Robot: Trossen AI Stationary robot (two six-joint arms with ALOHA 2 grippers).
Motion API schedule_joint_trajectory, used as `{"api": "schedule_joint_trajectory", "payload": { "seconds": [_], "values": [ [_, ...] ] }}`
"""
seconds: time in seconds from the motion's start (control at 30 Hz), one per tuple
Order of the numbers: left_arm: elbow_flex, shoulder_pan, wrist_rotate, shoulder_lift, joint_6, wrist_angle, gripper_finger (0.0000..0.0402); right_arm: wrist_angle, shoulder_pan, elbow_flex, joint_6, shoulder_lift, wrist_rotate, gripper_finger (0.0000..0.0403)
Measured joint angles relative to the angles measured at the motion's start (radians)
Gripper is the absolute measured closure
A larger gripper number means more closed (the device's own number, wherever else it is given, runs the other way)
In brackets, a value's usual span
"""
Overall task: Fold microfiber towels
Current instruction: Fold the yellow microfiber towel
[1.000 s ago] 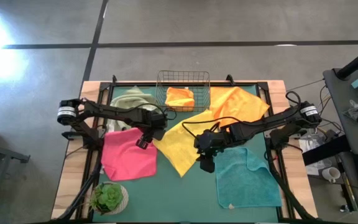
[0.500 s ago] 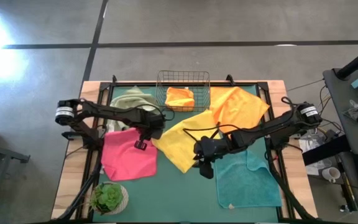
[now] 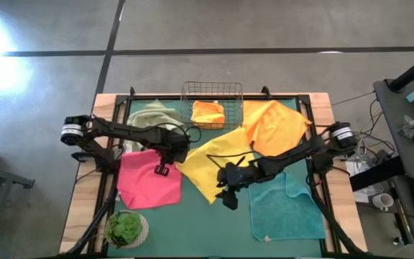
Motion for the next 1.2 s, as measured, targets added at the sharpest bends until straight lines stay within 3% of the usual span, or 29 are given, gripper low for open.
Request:
{"api": "schedule_joint_trajectory", "payload": {
  "seconds": [0.43, 0.8, 1.2],
  "values": [
    [0.0, 0.001, 0.003, -0.001, 0.0, 0.002, 0.0401, -0.078, 0.002, 0.21, -0.009, 0.225, -0.003, 0.02],
    [-0.001, 0.0, 0.004, 0.0, -0.001, 0.001, 0.0402, -0.085, 0.006, 0.264, 0.008, 0.303, 0.0, 0.0202],
    [0.001, 0.0, 0.006, -0.001, -0.001, 0.002, 0.0402, -0.15, 0.01, 0.265, 0.042, 0.299, 0.047, 0.0246]
  ]
}}
